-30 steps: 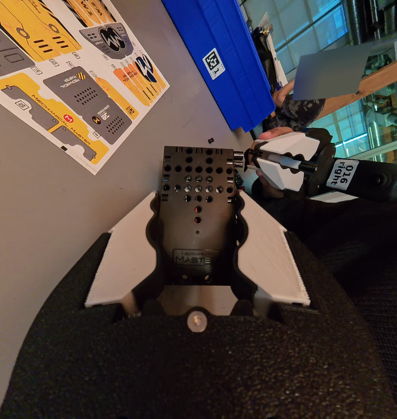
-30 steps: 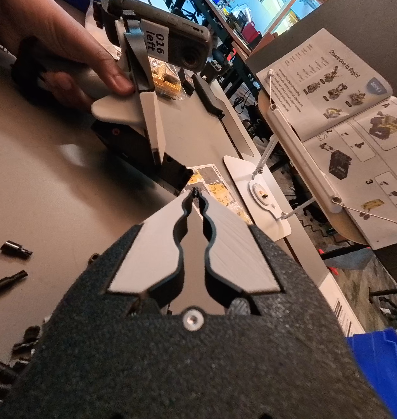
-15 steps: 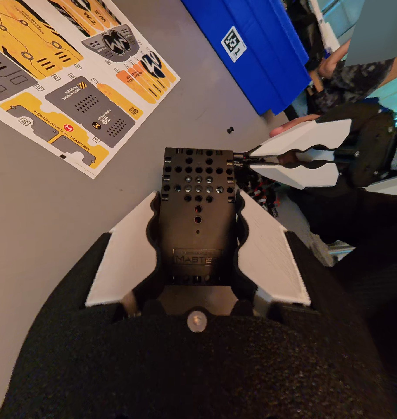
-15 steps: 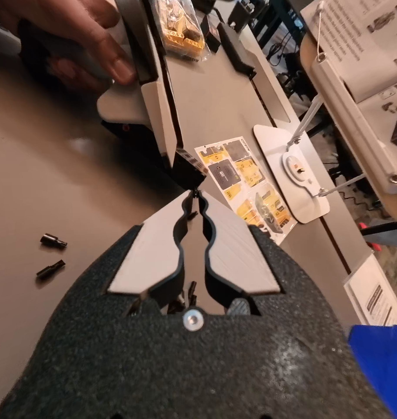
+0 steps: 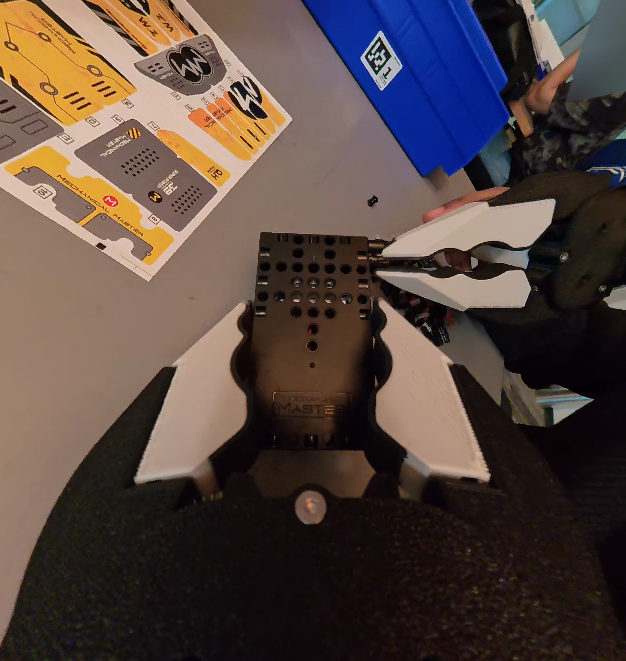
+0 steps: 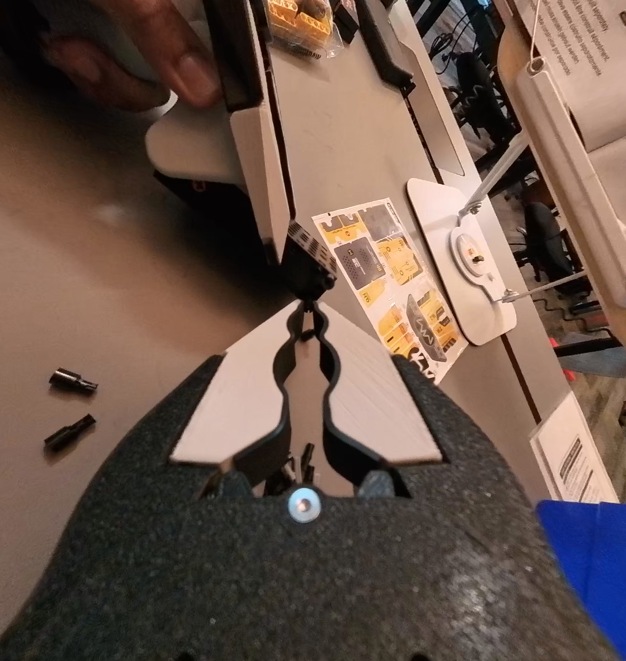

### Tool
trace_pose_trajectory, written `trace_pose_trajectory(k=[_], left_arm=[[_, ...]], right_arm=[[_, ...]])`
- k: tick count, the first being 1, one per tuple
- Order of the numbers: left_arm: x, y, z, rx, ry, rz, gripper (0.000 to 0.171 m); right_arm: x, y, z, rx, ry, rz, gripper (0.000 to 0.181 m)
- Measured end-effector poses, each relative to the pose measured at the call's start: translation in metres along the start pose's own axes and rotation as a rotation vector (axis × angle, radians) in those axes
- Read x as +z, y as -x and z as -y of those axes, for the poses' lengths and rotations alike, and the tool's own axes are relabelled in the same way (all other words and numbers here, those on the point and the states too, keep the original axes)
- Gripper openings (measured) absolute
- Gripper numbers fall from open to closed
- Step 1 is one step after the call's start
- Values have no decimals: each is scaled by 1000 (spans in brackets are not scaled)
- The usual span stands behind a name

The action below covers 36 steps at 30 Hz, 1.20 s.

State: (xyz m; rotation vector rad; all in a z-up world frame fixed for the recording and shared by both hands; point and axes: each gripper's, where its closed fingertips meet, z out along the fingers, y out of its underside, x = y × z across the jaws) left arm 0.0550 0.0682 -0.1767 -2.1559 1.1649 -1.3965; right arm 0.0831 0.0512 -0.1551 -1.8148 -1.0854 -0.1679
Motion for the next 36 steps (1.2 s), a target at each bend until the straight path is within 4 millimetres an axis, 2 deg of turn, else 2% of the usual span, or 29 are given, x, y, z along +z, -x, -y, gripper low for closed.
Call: trace_pose_trajectory(k=[9,22,25,31,36], left_arm=[[0,0,0,-13,-5,-1,66],[0,0,1,-65,-15,-7,66],[-1,0,2,-82,-20,-16,66],[-2,0,2,-102,-20,-43,66],[-2,1,3,-113,-26,-48,67]], right_arm=[[2,-2,-1,6,15,-20,5],[4,-4,-2,233,19,30,4],[5,-4,-1,174,18,6,4],[5,-7,2,-53,28,-48,4],[7,-8,2,-29,38,-26,4]])
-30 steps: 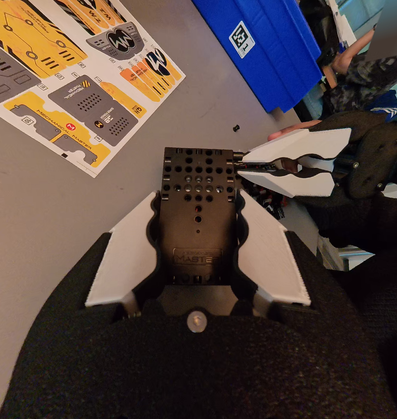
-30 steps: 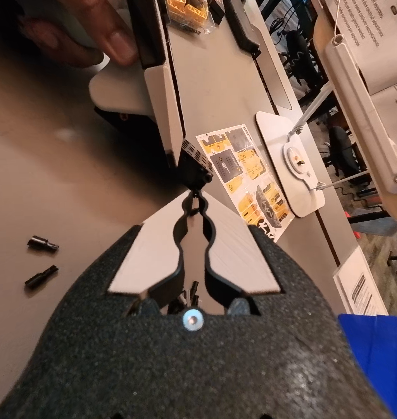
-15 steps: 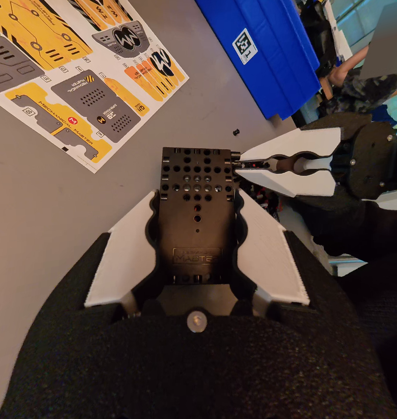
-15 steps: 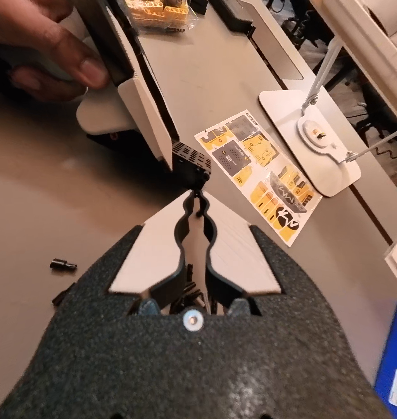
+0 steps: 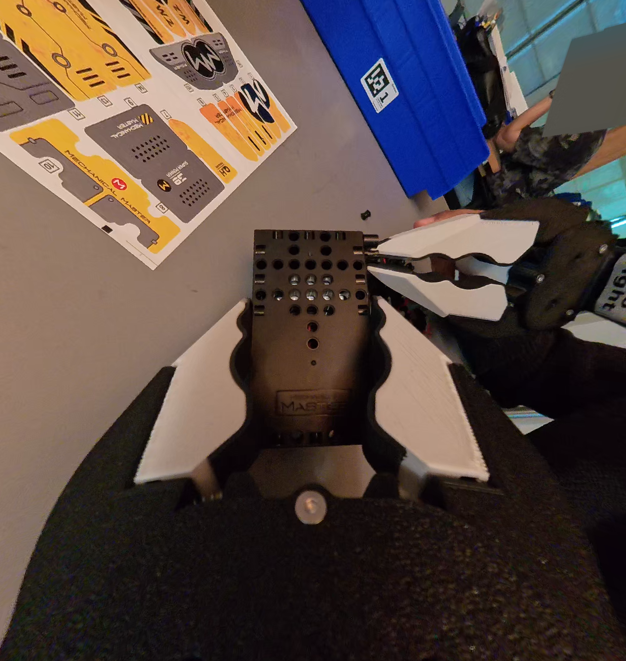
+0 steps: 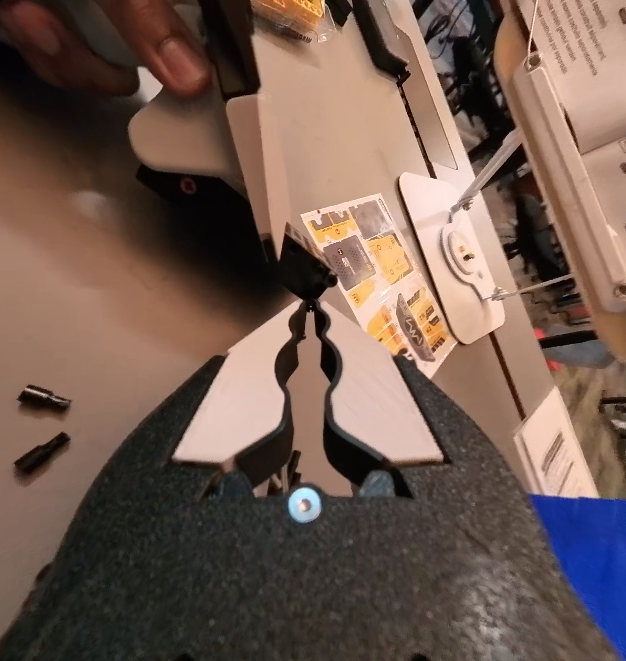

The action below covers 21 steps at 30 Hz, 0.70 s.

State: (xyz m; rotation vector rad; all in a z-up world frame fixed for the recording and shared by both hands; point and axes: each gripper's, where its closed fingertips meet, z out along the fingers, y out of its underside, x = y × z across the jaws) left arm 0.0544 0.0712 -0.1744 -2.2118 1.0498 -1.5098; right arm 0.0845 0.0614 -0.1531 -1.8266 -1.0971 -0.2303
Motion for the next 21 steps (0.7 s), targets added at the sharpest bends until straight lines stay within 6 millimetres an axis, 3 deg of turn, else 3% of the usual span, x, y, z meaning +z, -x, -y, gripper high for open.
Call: trace_pose_trajectory(k=[6,9,16,21], left_arm=[[1,1,-1,27,6,21,66],[1,1,-2,39,8,33,66],[0,0,-1,6,7,7,64],[0,0,-2,11,16,7,63]], right_arm=[[0,1,-2,286,-5,108,4],[1,2,-4,336,-5,121,4],[3,2,-5,224,-52,124,4],[7,4,-7,13,-68,80,4]])
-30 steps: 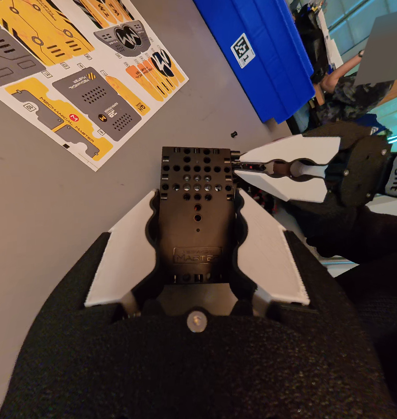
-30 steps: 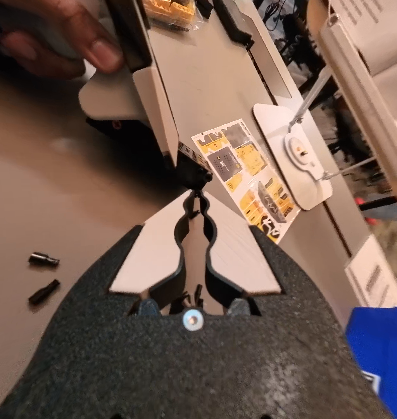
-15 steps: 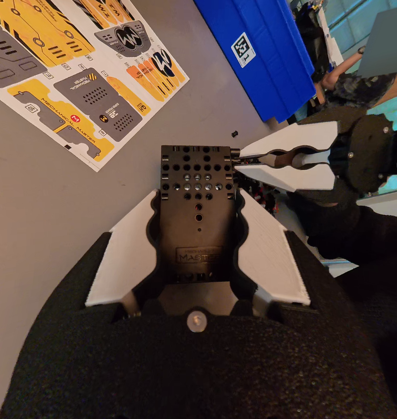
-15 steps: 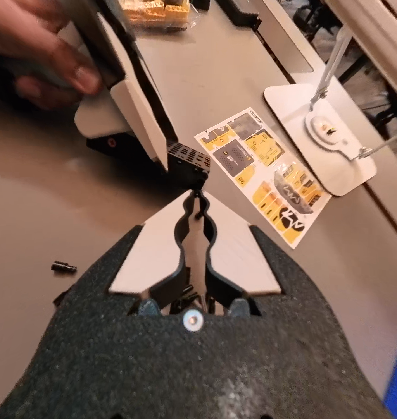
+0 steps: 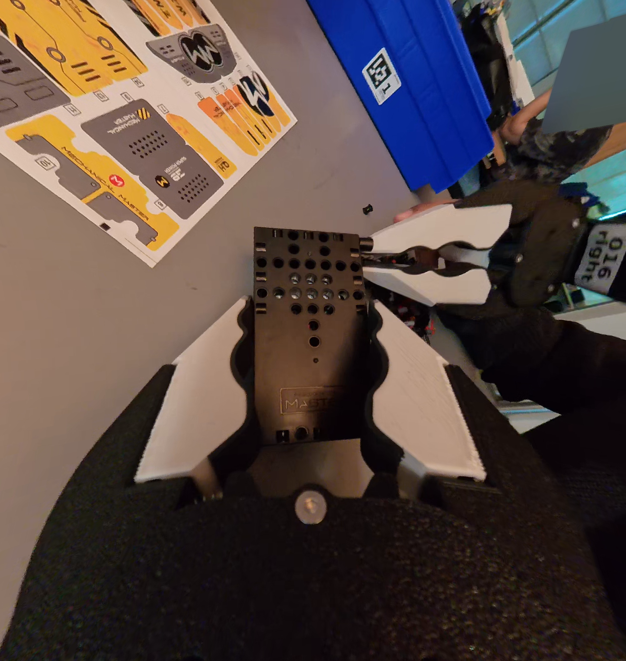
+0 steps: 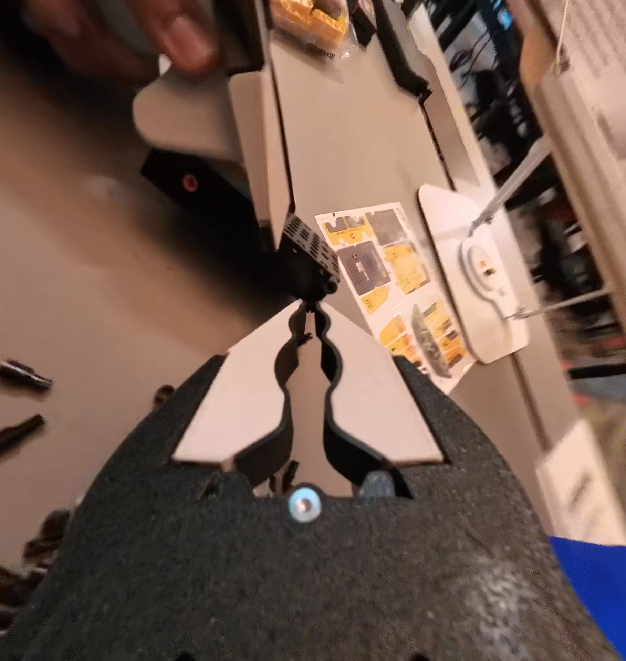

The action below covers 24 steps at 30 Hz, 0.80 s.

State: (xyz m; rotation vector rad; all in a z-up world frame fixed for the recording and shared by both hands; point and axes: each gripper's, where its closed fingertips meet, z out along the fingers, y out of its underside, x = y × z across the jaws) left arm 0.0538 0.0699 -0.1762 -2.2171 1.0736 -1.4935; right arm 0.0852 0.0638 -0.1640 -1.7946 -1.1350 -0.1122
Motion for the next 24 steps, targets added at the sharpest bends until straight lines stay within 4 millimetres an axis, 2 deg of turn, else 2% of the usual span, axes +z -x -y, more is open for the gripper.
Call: trace_pose_trajectory(k=[2,3,7,13,15,17,20,24], left_arm=[[0,0,1,4,-3,4,63],[0,0,1,-5,-6,-3,63],[-1,0,2,-22,-9,-19,63],[0,0,0,40,4,22,63],[2,0,-1,80,11,50,63],[2,0,-2,95,13,56,63],[1,-1,-2,94,14,37,63],[-1,-1,-3,97,19,16,63]], right_arm=[[1,-1,0,-132,18,-42,5],[1,-1,1,-126,18,-43,4],[1,-3,2,22,2,5,5],[0,0,-1,85,22,14,6],[-2,5,-3,123,5,54,20],[-6,5,-3,160,-11,78,24],[-18,-4,1,215,-65,76,25],[-37,-34,-2,290,-127,8,25]])
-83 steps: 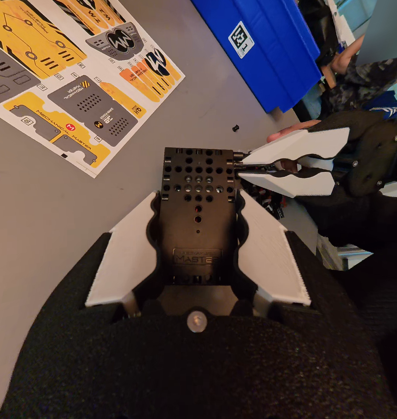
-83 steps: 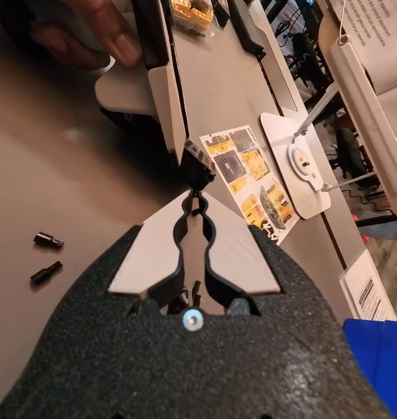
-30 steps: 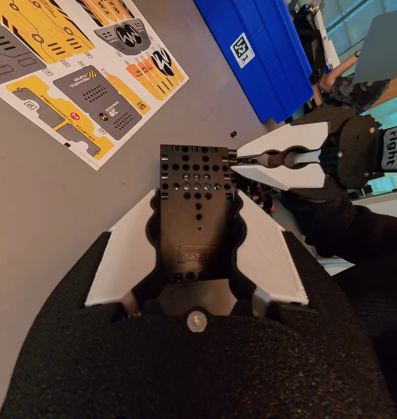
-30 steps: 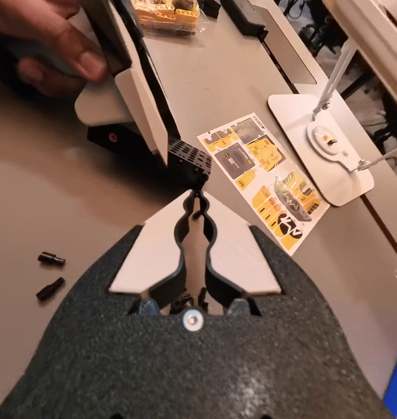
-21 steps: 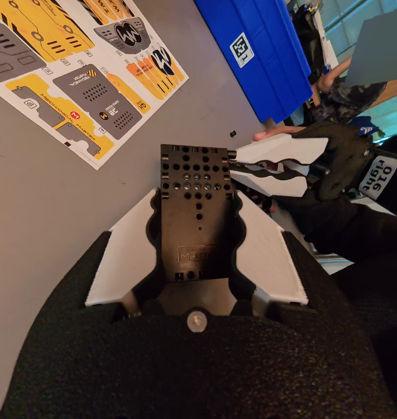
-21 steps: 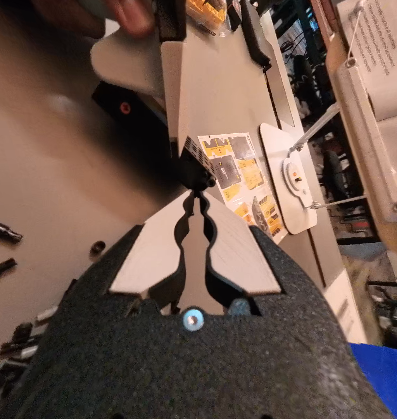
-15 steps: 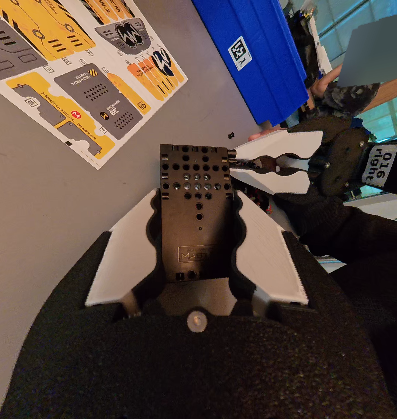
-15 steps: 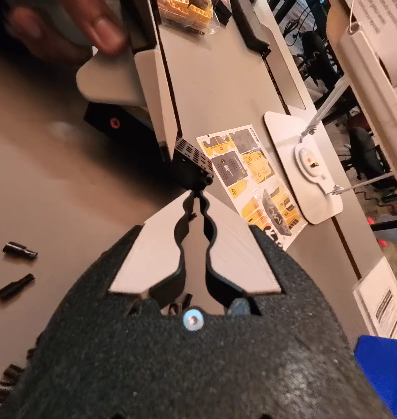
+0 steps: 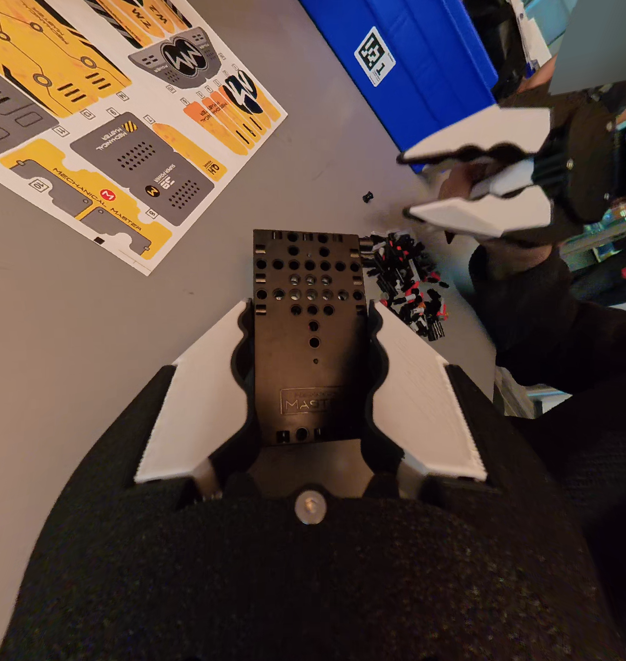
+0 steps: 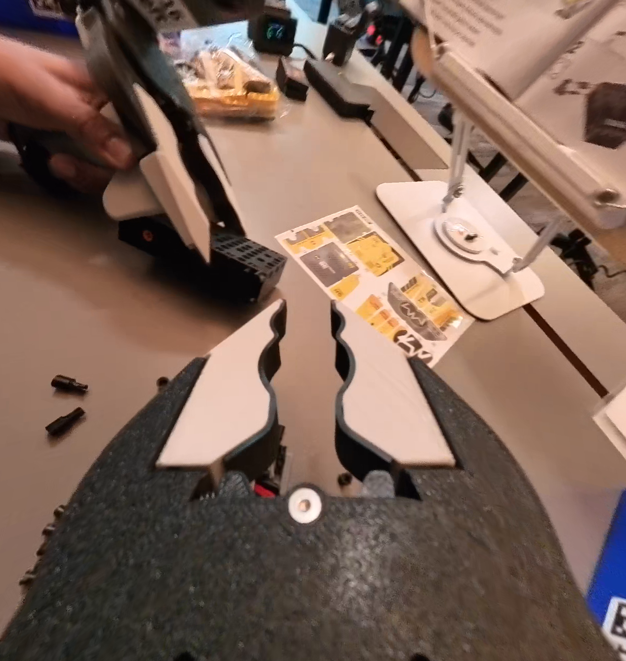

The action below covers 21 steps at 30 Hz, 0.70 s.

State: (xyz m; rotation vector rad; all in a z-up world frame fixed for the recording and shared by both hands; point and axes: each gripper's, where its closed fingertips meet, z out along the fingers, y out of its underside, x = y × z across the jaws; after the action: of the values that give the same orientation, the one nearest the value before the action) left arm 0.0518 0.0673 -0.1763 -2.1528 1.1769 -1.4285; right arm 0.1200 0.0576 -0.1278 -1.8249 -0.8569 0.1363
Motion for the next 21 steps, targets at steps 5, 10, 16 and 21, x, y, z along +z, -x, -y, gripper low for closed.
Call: trace_pose_trajectory(k=[5,10,16,21], left_arm=[[-4,-2,2,-53,-15,-74,63],[-8,-3,6,-137,-40,-160,63],[-9,-3,6,-151,-42,-172,63],[-9,-3,7,-161,-44,-181,63]], right_arm=[[-13,-11,2,147,-56,46,25],[-12,16,-9,171,29,204,24],[-16,74,-35,24,229,435,24],[-15,91,-38,-19,262,486,21]])
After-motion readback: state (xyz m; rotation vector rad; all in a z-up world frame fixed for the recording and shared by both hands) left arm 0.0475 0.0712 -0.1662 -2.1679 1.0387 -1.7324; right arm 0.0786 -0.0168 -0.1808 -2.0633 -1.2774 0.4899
